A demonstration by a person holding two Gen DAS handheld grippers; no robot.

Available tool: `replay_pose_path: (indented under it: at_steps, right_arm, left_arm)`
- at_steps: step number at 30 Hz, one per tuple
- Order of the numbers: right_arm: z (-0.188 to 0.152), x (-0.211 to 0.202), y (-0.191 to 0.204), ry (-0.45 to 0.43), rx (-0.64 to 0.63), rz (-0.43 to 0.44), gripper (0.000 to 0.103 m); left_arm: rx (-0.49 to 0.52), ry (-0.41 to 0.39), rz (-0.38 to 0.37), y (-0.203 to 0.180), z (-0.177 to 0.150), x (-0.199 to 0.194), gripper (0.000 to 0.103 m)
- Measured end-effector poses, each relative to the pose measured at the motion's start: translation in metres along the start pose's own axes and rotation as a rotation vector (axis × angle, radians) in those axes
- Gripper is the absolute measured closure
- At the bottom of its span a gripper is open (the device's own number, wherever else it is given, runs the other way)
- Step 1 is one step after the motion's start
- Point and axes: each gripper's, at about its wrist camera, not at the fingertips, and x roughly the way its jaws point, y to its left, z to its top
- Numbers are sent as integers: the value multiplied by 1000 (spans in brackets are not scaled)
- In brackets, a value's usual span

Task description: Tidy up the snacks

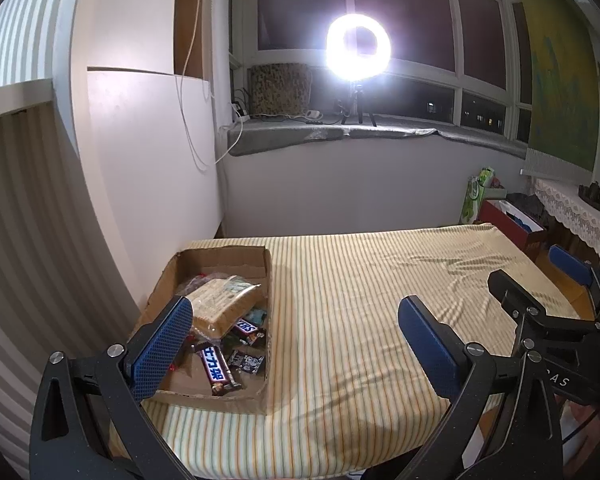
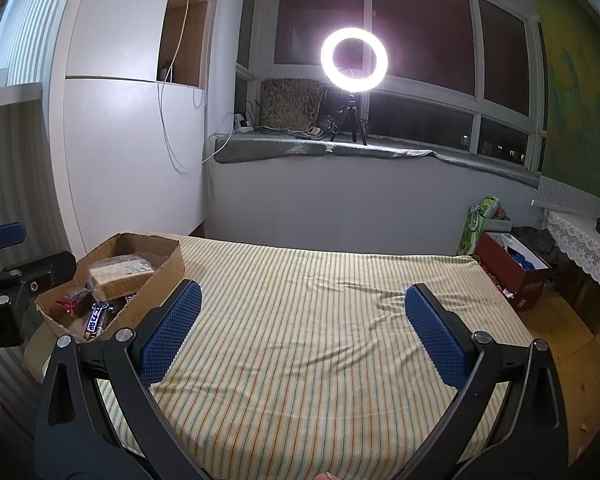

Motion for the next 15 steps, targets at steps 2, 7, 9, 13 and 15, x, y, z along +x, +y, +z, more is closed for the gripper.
replay_pose_path:
  at_steps: [2, 7, 9, 13, 15]
  right_arm:
    - [0, 1, 1, 2, 0, -1, 0]
    - [0, 0, 1, 3, 0, 0, 0]
    - [0, 0, 1, 4, -1, 0, 0]
    - [-1, 0, 2, 4, 0, 0, 0]
    - [0, 0, 1, 4, 0, 0, 0]
  left_arm:
    - [2, 1, 1, -1, 0, -1, 1]
    - [1, 3, 2, -1, 0, 0, 1]
    - [1, 4, 2, -1, 0, 0, 1]
    - [-2, 8, 2, 0, -2, 0, 1]
    - [-3, 10, 0, 0, -2, 0, 1]
